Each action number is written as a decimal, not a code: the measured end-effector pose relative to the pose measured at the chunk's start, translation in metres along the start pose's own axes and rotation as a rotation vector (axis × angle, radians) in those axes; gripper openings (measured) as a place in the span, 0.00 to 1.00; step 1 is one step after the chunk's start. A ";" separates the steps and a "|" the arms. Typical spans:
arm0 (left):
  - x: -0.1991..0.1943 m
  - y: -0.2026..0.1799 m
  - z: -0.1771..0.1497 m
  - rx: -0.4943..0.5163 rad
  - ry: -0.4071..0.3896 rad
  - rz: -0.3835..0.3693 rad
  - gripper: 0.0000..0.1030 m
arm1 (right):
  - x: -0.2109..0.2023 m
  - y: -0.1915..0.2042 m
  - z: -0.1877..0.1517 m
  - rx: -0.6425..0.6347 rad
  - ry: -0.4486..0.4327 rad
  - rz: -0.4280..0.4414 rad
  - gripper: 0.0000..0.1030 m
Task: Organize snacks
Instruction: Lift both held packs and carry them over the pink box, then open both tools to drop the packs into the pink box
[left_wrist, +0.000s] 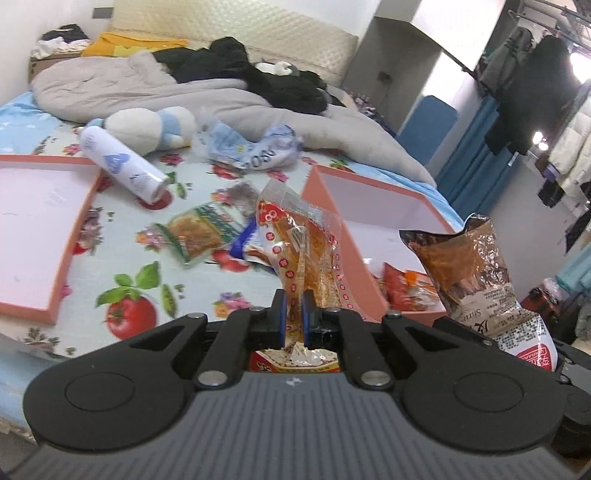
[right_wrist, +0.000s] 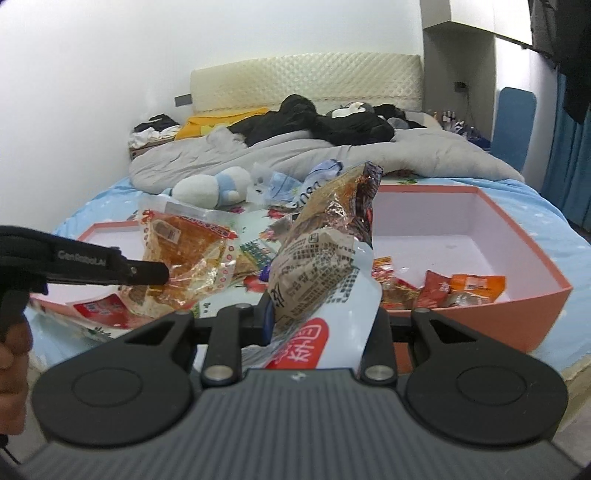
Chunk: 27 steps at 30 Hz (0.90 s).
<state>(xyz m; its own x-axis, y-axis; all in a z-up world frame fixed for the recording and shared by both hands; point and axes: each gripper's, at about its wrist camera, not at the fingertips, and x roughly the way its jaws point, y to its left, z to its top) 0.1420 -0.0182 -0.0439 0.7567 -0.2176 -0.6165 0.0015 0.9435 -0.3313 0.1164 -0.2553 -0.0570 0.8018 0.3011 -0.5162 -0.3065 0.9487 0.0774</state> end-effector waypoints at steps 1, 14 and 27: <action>0.003 -0.004 0.001 0.004 -0.001 -0.008 0.09 | -0.001 -0.003 0.000 0.003 -0.003 -0.011 0.31; 0.060 -0.061 0.040 0.046 -0.004 -0.111 0.09 | 0.008 -0.063 0.021 0.042 -0.018 -0.112 0.32; 0.128 -0.093 0.088 0.107 0.053 -0.127 0.09 | 0.051 -0.110 0.042 0.101 -0.004 -0.131 0.32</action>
<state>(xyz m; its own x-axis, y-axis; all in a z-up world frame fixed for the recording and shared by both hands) 0.2964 -0.1123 -0.0292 0.7107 -0.3468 -0.6121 0.1666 0.9283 -0.3325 0.2126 -0.3401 -0.0561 0.8335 0.1747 -0.5241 -0.1462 0.9846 0.0956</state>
